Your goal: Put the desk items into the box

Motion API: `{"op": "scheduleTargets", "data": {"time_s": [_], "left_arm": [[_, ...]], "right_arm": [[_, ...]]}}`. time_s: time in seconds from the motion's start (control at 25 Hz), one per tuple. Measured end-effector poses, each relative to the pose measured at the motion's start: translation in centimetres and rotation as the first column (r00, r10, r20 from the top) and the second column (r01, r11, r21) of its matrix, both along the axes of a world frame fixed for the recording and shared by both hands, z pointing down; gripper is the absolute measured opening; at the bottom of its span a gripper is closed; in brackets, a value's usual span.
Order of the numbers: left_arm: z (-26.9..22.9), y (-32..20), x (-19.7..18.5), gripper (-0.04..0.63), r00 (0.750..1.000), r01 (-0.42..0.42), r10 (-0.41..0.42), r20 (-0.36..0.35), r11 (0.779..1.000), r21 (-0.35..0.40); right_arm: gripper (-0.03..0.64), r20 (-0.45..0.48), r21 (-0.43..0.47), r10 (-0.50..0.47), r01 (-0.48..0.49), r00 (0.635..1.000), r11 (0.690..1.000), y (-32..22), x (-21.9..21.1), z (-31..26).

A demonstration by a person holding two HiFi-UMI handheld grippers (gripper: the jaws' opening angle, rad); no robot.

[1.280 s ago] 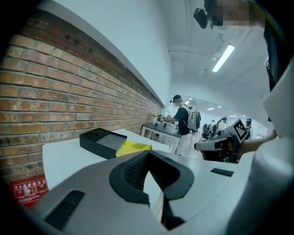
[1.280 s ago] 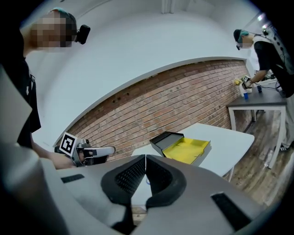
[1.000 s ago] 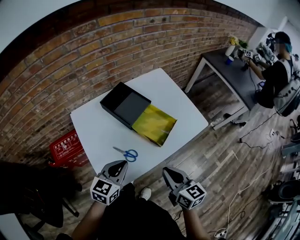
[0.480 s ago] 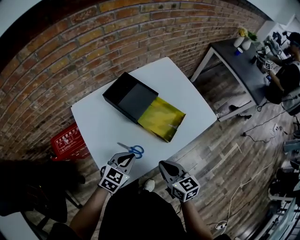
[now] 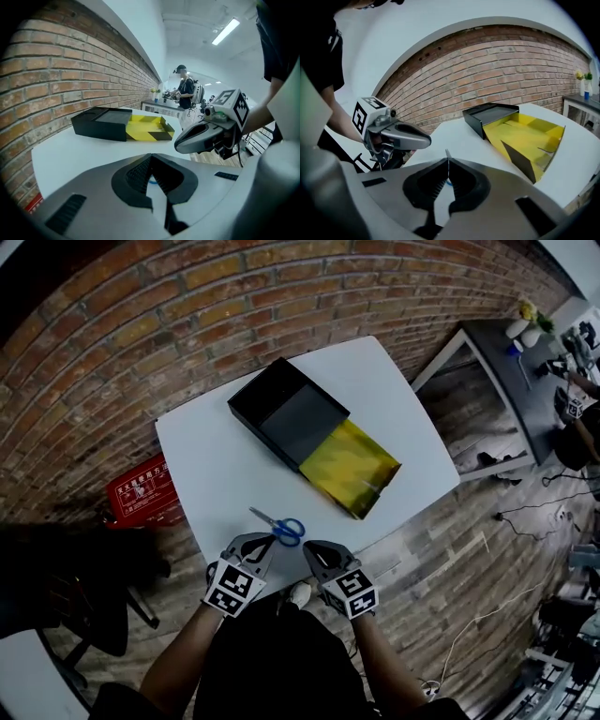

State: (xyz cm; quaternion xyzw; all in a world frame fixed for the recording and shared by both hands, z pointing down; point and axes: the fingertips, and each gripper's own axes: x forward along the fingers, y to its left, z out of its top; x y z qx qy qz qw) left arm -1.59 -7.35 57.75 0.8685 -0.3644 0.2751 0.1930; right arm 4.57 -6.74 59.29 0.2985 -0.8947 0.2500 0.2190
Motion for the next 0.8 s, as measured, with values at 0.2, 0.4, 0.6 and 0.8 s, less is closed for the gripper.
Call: {"op": "scheduleTargets", "data": {"time_s": [0.2,0.4,0.6,0.8], "left_arm": [[0.8,-0.1,-1.8,0.014,0.998,0.065,-0.065,-0.005,0.998,-0.019],[1.7,-0.4,-2.7,0.014,0.993,0.116,-0.117,-0.016,0.993,-0.036],[2.0,-0.6,-3.1,0.014,0.991,0.132,-0.132,-0.008,0.991,-0.038],[2.2,-0.7,-3.6,0.014,0.989,0.145,-0.145,-0.008,0.988,-0.047]], "right_arm": [[0.023,-0.094,0.003,-0.086,0.086,0.992,0.996,-1.2,-1.8,2.7],[0.025,-0.192,0.0,-0.183,0.186,0.964,0.982,-1.9,-2.9,5.3],[0.043,-0.266,-0.019,-0.275,0.28,0.924,0.96,-1.8,-3.7,7.2],[0.115,-0.316,-0.022,-0.329,0.34,0.89,0.94,-1.8,-4.3,7.9]]}}
